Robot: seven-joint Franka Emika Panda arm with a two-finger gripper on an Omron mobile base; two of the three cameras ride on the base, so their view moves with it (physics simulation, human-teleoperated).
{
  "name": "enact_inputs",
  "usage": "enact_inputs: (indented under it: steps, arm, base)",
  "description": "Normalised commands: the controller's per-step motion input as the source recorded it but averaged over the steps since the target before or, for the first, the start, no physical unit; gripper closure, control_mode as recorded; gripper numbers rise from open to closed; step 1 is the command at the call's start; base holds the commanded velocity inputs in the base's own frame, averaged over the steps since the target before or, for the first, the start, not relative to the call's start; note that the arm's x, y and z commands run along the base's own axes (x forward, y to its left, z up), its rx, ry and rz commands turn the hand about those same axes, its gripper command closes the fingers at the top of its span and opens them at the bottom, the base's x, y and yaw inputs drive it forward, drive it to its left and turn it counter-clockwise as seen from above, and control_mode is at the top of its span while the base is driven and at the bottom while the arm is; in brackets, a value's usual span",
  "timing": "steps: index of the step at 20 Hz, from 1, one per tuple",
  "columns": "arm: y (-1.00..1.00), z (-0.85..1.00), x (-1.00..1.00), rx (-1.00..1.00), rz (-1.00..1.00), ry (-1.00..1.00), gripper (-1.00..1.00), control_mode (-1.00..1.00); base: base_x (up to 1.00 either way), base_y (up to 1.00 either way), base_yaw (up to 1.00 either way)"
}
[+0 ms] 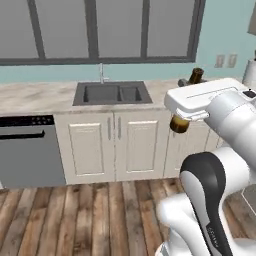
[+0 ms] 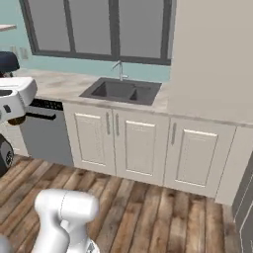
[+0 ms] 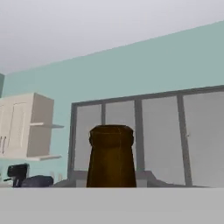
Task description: Open the cabinet directly in front. Then move the beer and the cup to the dining counter with the jar on it.
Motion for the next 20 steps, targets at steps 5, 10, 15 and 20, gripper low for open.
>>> enact_inputs:
  steps: [5,10,15,20]
  arm:
    - [0.00,0.00,0.00,0.00,0.00,0.00,1.00,1.00]
    - [0.00,0.00,0.00,0.00,0.00,0.00,1.00,1.00]
    - [0.00,0.00,0.00,0.00,0.00,0.00,1.00,1.00]
    - [0.00,0.00,0.00,0.00,0.00,0.00,1.00,1.00]
  base:
    - [-0.03,0.00,0.99]
    - [-0.02,0.00,0.99]
    - [-0.02,0.08,0.96]
    - [0.00,0.20,0.71]
